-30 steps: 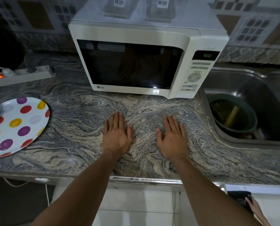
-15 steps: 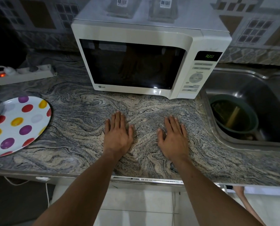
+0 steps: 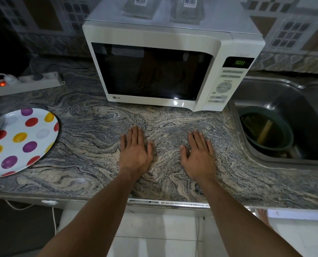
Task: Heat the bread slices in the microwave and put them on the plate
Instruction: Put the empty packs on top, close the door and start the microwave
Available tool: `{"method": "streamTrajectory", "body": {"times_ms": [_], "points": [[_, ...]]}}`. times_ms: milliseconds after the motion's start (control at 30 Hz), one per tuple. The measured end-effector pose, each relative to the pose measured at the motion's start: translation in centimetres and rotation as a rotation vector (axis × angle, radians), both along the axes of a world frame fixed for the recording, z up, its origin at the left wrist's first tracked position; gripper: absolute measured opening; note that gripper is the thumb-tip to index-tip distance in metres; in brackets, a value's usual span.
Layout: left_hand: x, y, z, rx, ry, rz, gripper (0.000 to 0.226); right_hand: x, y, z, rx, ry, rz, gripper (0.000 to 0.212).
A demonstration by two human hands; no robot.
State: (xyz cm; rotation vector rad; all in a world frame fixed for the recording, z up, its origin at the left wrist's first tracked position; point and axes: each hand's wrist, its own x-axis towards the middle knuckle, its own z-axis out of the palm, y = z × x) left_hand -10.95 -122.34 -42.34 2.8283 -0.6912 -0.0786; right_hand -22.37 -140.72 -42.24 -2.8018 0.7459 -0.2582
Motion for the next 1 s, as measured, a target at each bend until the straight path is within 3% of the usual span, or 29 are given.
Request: {"method": "streamTrajectory", "body": {"times_ms": [1000], "points": [[0.02, -0.06, 0.33, 0.039, 0.033, -0.023, 0.073, -0.08, -0.12, 0.40, 0.023, 0.025, 0.020, 0.067]]}}
